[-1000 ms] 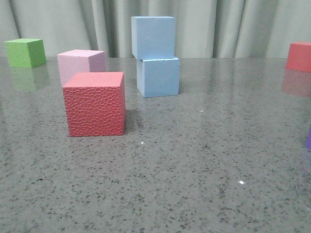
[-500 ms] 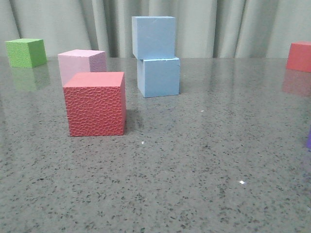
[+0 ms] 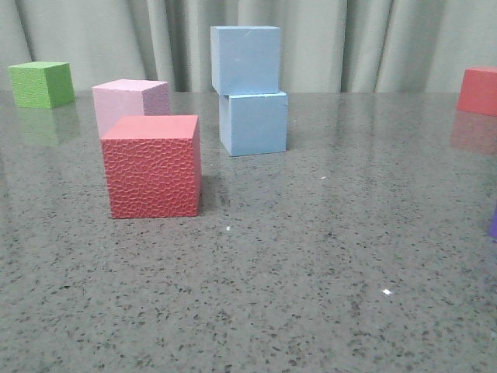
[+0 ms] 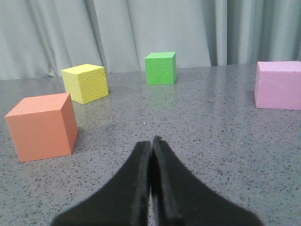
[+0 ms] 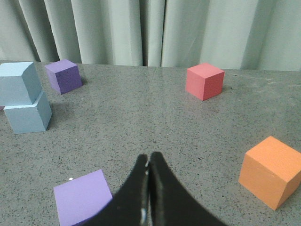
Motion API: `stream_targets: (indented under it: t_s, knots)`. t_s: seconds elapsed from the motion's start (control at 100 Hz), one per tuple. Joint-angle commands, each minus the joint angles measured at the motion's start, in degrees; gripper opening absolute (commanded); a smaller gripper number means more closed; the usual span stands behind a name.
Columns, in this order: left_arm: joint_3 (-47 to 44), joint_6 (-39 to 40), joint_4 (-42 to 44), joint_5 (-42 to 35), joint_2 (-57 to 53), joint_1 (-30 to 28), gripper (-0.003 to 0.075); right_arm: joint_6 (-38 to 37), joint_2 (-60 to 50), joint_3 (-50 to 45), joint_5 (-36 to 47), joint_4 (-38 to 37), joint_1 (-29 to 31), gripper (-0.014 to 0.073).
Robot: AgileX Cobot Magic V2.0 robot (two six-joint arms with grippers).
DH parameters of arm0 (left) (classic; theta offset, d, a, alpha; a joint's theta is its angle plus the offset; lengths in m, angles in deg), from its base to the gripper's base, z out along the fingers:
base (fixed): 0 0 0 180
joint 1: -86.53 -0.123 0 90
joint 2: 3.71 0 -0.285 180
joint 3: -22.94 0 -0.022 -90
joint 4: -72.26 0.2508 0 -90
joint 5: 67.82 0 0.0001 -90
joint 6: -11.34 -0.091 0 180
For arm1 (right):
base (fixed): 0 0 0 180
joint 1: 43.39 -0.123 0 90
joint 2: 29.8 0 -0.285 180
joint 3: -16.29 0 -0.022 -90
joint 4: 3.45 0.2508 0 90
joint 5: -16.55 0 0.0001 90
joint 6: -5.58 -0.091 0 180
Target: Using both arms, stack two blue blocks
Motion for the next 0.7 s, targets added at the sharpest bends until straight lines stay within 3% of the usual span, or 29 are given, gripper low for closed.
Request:
stream_targets:
  t_s: [0.0, 0.51, 0.69]
  knots:
    - [-1.38, 0.69, -0.50, -4.05, -2.13, 0.04, -0.0019, 0.12, 0.98, 1.13, 3.64, -2.52, 0.21, -0.0061]
    - [-1.38, 0.69, -0.50, -4.05, -2.13, 0.04, -0.0019, 0.12, 0.98, 1.09, 3.46, -3.83, 0.40, -0.0061]
    - [-1.38, 0.69, -0.50, -4.05, -2.13, 0.04, -0.0019, 0.72, 0.98, 1.09, 6.63, -3.38, 5.35, -0.0061]
